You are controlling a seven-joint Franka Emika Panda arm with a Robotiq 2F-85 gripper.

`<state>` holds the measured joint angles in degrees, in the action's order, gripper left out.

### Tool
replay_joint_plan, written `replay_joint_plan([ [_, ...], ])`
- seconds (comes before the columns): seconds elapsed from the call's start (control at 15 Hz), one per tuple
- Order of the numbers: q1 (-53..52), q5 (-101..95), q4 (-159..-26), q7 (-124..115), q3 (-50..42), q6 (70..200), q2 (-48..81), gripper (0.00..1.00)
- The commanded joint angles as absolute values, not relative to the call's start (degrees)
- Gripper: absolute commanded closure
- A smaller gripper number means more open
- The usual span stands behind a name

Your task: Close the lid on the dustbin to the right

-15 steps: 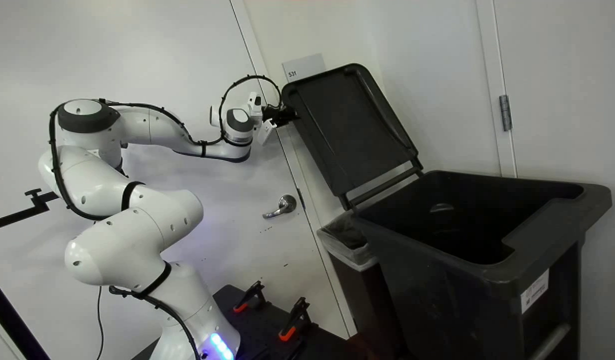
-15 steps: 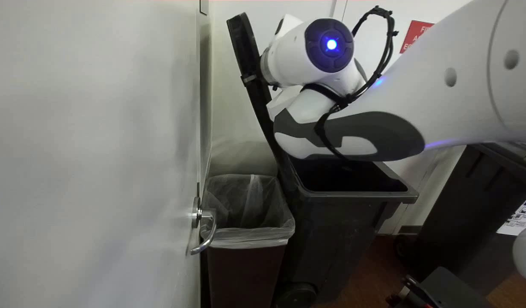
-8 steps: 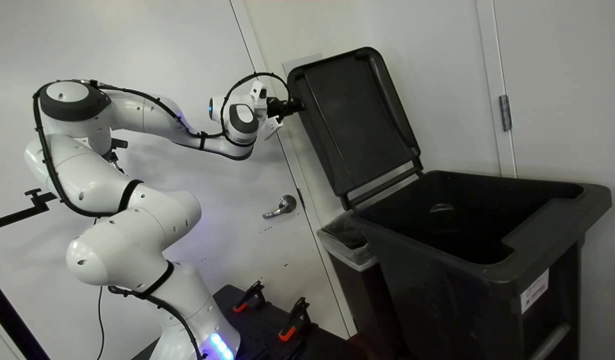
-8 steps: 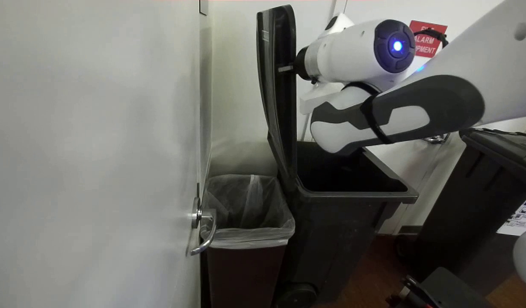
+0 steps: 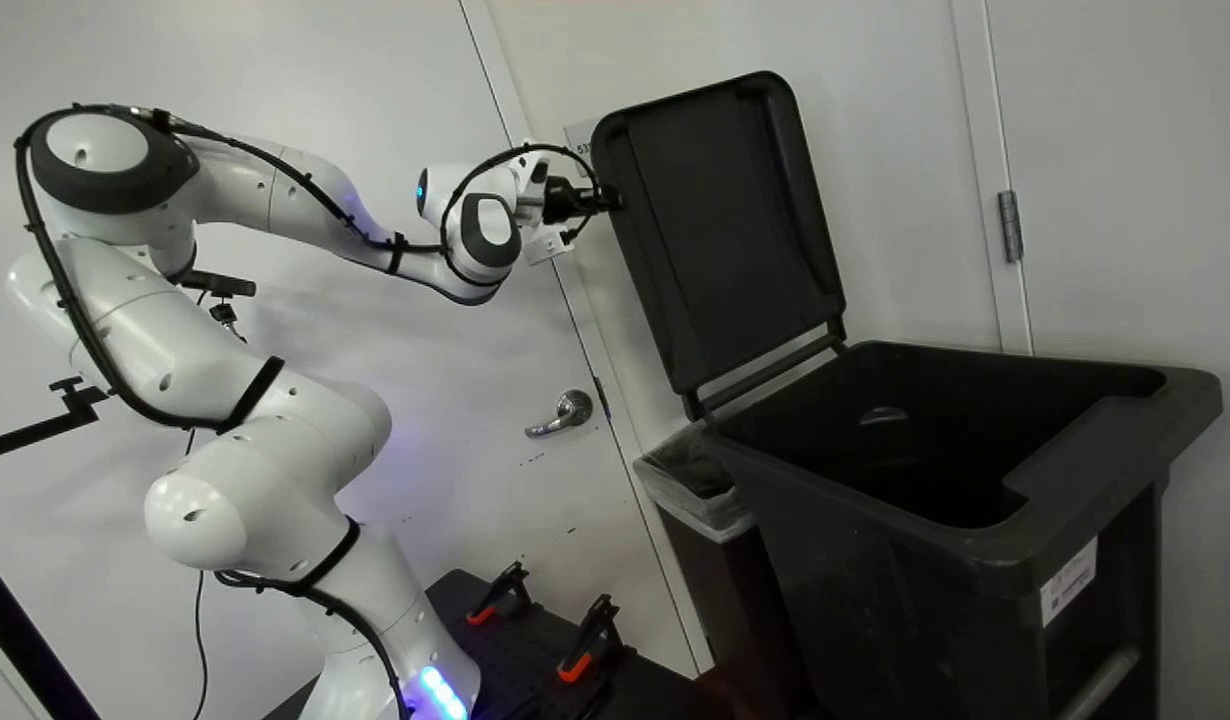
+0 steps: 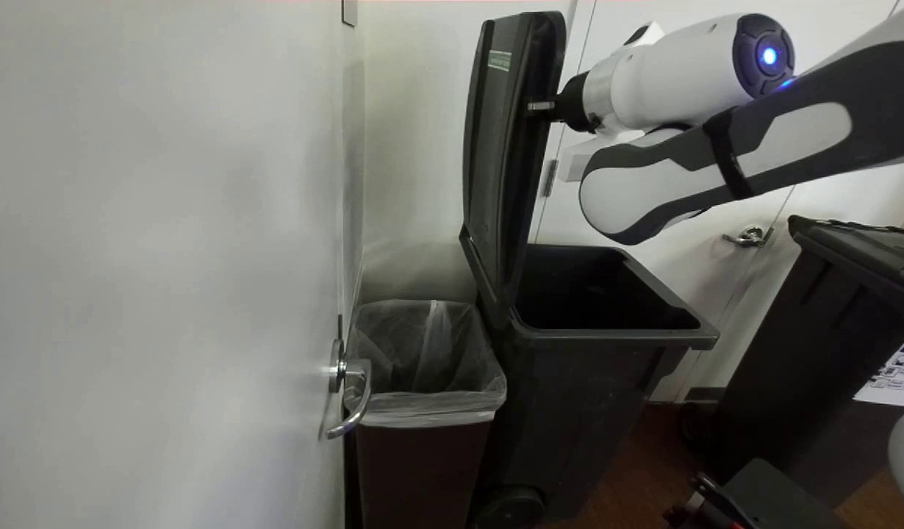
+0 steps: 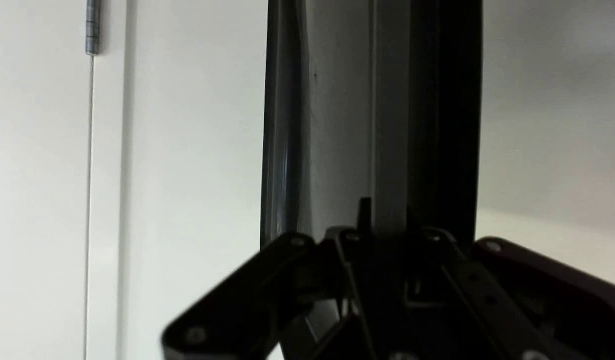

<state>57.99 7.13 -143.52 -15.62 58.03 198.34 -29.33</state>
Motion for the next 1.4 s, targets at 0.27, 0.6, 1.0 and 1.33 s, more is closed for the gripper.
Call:
replay_joint_plan([
  [0.27,49.6,6.6,-146.7,-15.0,47.2,198.3,-27.3,0.89],
  [0.6,47.7,6.0,-147.6,-15.0,44.9,198.3,-27.2,0.97],
  [1.0,43.0,5.7,-147.7,-17.8,34.8,198.2,-25.5,0.97],
  [1.33,34.7,5.4,-149.8,-23.2,21.2,198.2,-22.8,0.97],
])
